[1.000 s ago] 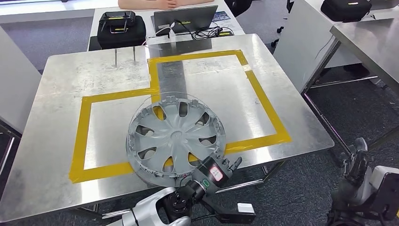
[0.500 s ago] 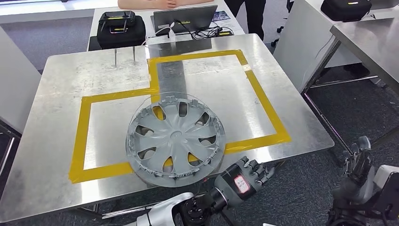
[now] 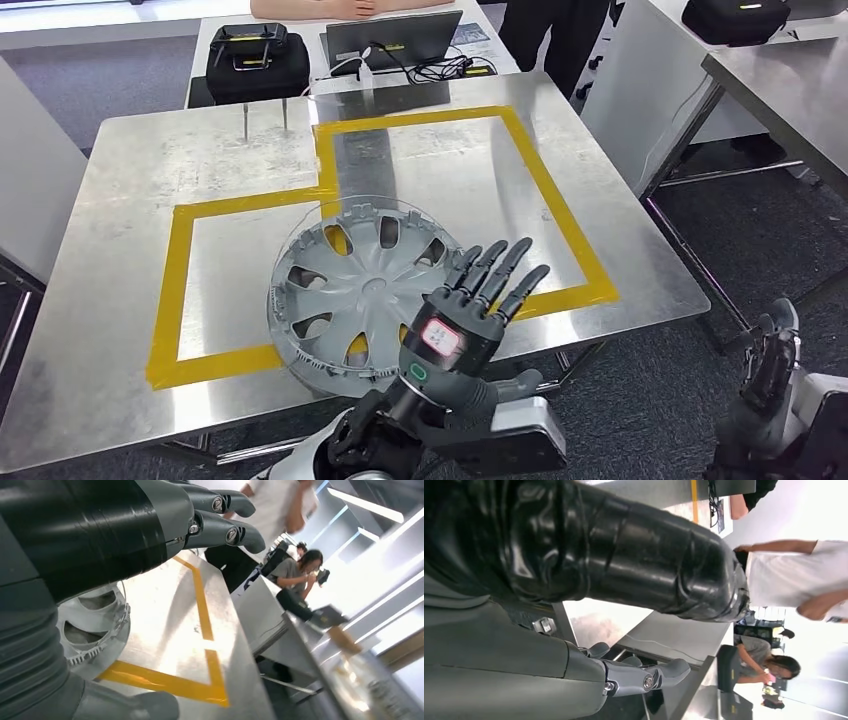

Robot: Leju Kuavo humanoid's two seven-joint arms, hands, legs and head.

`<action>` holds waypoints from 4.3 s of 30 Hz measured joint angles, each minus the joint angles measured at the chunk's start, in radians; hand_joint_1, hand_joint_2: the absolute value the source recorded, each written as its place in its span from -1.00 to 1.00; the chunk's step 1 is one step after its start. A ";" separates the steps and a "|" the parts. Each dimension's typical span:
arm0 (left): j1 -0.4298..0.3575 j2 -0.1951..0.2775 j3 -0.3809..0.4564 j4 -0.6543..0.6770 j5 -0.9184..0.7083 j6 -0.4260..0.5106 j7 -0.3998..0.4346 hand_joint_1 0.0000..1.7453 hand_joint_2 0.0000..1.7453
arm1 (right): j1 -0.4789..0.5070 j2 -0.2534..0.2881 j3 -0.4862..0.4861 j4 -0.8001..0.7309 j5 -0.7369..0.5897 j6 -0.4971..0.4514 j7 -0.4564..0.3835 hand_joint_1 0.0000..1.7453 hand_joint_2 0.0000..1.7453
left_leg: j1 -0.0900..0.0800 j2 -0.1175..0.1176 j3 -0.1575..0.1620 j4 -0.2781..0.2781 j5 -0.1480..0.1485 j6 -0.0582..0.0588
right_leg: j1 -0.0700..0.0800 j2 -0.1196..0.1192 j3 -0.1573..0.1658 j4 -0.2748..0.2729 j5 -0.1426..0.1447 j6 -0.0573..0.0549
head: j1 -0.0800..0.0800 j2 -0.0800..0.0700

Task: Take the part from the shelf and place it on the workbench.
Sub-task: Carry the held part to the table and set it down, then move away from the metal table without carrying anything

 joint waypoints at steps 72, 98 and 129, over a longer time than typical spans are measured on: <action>0.690 0.383 0.503 -0.923 0.025 0.388 -0.115 1.00 -1.00 | 0.099 0.008 0.151 -0.205 0.138 0.000 0.070 -1.00 -1.00 | 0.000 0.001 0.002 -0.001 -0.003 -0.001 | 0.000 0.000 -0.016 -0.001 -0.005 -0.001 | 0.000 0.000; 0.690 0.390 0.502 -0.946 0.009 0.389 -0.126 -1.00 -1.00 | 0.109 -0.003 0.153 -0.205 0.116 0.000 0.049 -1.00 -1.00 | 0.000 0.001 0.002 -0.001 -0.003 -0.001 | 0.000 0.000 -0.016 -0.001 -0.005 -0.001 | 0.000 0.000; 0.714 0.408 0.501 -0.959 0.011 0.395 -0.065 -1.00 -1.00 | 0.126 -0.004 0.159 -0.212 0.155 0.000 0.053 -1.00 -1.00 | 0.000 0.001 0.002 -0.001 -0.003 -0.001 | 0.000 0.000 -0.016 -0.001 -0.005 -0.001 | 0.000 0.000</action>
